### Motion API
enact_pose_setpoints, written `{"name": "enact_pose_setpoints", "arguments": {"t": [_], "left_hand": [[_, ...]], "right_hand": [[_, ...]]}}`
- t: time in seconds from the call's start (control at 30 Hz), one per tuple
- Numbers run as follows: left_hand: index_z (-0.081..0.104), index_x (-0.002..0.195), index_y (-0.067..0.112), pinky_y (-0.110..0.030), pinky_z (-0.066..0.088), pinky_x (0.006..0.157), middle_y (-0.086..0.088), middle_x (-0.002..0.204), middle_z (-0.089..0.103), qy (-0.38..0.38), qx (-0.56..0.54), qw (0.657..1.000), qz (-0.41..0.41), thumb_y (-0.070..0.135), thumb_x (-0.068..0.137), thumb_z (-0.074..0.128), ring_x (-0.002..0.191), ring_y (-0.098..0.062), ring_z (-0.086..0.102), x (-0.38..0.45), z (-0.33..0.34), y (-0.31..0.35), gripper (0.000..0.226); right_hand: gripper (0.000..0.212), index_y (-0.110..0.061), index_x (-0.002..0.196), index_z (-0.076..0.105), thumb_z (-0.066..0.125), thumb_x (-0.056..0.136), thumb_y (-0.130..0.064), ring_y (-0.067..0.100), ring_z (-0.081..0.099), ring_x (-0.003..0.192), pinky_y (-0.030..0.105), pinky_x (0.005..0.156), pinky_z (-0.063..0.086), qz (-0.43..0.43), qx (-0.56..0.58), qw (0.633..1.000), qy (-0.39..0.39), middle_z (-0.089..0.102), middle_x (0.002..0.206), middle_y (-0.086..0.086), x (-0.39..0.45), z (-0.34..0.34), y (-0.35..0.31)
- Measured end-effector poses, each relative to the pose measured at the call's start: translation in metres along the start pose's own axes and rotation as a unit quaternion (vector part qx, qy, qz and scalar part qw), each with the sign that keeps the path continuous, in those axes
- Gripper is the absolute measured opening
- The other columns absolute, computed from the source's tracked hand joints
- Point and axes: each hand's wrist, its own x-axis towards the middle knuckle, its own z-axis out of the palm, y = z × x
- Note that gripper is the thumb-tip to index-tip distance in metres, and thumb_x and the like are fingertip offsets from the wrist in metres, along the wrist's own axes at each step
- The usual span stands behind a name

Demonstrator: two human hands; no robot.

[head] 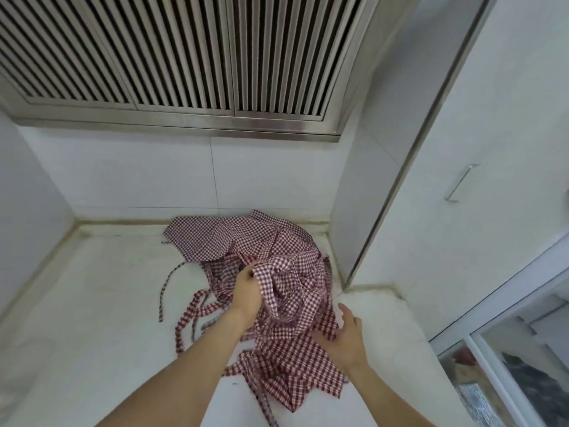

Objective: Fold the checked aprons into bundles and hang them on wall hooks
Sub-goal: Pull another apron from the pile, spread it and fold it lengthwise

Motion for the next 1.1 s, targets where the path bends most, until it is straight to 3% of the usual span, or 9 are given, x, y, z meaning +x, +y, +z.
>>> {"name": "enact_pose_setpoints", "arguments": {"t": [0.13,0.23,0.3,0.43,0.6,0.67,0.9,1.0,1.1], "left_hand": [[0.064,0.114,-0.006,-0.049,0.053,0.096,-0.021,0.112,0.070,-0.005,-0.017,1.000,0.008,0.001,0.095,0.049,0.108,-0.038,0.065,0.005,0.001,0.062,0.024],[0.067,0.104,0.002,-0.042,0.056,0.087,-0.015,0.105,0.073,-0.012,-0.008,0.998,0.060,0.005,0.098,0.049,0.103,-0.032,0.067,-0.002,0.007,0.118,0.020],[0.068,0.101,0.004,-0.043,0.057,0.087,-0.014,0.102,0.073,-0.014,0.007,0.995,0.101,0.006,0.099,0.047,0.101,-0.032,0.067,-0.008,0.006,0.156,0.021],[0.066,0.107,0.003,-0.035,0.056,0.075,-0.011,0.102,0.072,0.008,0.008,0.983,0.185,0.007,0.099,0.047,0.092,-0.025,0.069,-0.020,-0.006,0.226,0.021],[0.064,0.109,0.005,-0.026,0.052,0.057,-0.006,0.095,0.071,0.104,0.032,0.962,0.249,0.012,0.099,0.050,0.082,-0.021,0.068,-0.028,-0.032,0.285,0.019],[0.063,0.114,0.005,-0.028,0.057,0.059,-0.008,0.095,0.074,0.092,0.072,0.956,0.268,0.011,0.097,0.053,0.079,-0.024,0.072,-0.032,-0.039,0.302,0.020],[0.058,0.121,0.027,-0.037,0.048,0.092,0.004,0.121,0.065,-0.055,0.197,0.934,0.292,0.045,0.100,0.046,0.109,-0.017,0.061,-0.062,-0.004,0.327,0.030],[0.057,0.131,0.021,-0.045,0.054,0.093,-0.004,0.130,0.065,-0.165,0.134,0.947,0.242,0.040,0.104,0.043,0.116,-0.026,0.062,-0.071,0.021,0.311,0.035],[0.061,0.115,0.008,-0.027,0.057,0.076,-0.015,0.117,0.066,-0.219,0.184,0.941,0.181,0.017,0.106,0.039,0.091,-0.020,0.068,-0.082,0.049,0.286,0.025]], "right_hand": [[0.123,-0.025,0.157,0.015,0.084,0.062,-0.062,0.016,0.031,0.138,0.039,0.119,0.024,-0.144,-0.058,0.988,-0.005,0.034,0.148,-0.012,0.023,0.004,-0.054],[0.074,-0.015,0.153,0.028,0.064,0.093,-0.040,0.024,0.030,0.145,0.027,0.120,0.017,-0.188,-0.123,0.973,-0.057,0.034,0.155,0.002,0.034,-0.003,-0.129],[0.048,-0.008,0.150,0.032,0.045,0.105,-0.021,0.029,0.036,0.141,0.021,0.110,0.026,-0.156,0.042,0.981,-0.108,0.042,0.147,0.004,0.036,-0.012,-0.178],[0.038,0.003,0.134,0.046,0.024,0.108,-0.014,0.033,0.051,0.125,0.042,0.109,0.038,-0.059,0.366,0.910,-0.188,0.054,0.134,0.015,0.047,-0.042,-0.272],[0.021,-0.003,0.096,0.063,0.043,0.101,-0.003,0.024,0.065,0.089,0.034,0.078,0.055,-0.186,0.403,0.893,-0.069,0.069,0.100,0.015,0.033,-0.099,-0.368],[0.018,-0.006,0.094,0.064,0.048,0.101,-0.008,0.023,0.065,0.087,0.035,0.079,0.055,-0.244,0.414,0.876,-0.042,0.069,0.092,0.009,0.027,-0.122,-0.395],[0.037,-0.025,0.068,0.055,0.046,0.100,-0.043,0.009,0.056,0.074,0.039,0.076,0.048,-0.464,0.217,0.837,0.192,0.061,0.073,-0.006,-0.008,-0.191,-0.434],[0.033,-0.023,0.072,0.054,0.052,0.101,-0.039,0.005,0.056,0.075,0.034,0.077,0.045,-0.502,0.103,0.839,0.183,0.060,0.076,-0.006,-0.022,-0.194,-0.412],[0.019,-0.013,0.094,0.060,0.062,0.096,-0.032,0.011,0.063,0.087,0.026,0.079,0.048,-0.492,-0.040,0.865,0.090,0.067,0.095,0.004,-0.024,-0.192,-0.375]]}}
